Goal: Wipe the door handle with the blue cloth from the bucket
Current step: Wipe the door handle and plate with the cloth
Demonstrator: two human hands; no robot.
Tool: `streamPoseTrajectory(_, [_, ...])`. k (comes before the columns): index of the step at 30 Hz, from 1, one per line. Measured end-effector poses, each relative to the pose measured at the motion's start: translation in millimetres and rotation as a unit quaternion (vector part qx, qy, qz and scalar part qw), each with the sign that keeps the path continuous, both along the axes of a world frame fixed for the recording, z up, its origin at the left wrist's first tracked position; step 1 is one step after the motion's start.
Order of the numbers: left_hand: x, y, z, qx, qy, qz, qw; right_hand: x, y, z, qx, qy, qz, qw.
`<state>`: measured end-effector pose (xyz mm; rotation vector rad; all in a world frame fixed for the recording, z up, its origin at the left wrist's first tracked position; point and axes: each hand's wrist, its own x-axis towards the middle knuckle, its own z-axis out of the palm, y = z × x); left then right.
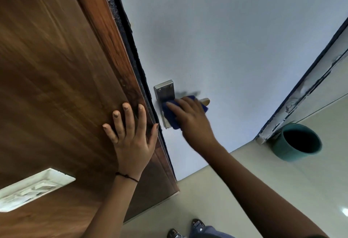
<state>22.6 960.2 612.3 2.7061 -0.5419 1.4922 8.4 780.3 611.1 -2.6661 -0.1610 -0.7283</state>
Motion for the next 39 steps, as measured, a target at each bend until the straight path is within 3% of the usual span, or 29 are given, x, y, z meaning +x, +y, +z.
streamPoseTrajectory(9, [-1,-1,1,-0.006,0.003,-0.002,1.000,9,-64,-14,-0.013,-0.003,-0.010,1.000])
streamPoseTrajectory(19, [-2,0,2,-0.001,0.008,-0.002,1.000,8,-50,-33,0.202,-0.010,-0.074,0.976])
streamPoseTrajectory(22, [-3,0,3,0.000,0.008,-0.003,1.000,4,-44,-28,0.325,-0.008,-0.080,0.942])
streamPoseTrajectory(28, [-2,0,1,0.001,0.006,0.000,1.000,0,-19,-18,0.526,-0.019,-0.134,0.840])
streamPoseTrajectory(34, [-1,-2,0,0.002,-0.001,0.003,1.000,1,12,-19,0.585,-0.097,-0.218,0.775])
streamPoseTrajectory(39, [-1,-2,0,-0.002,0.000,0.002,1.000,7,18,-22,0.634,-0.109,-0.237,0.729])
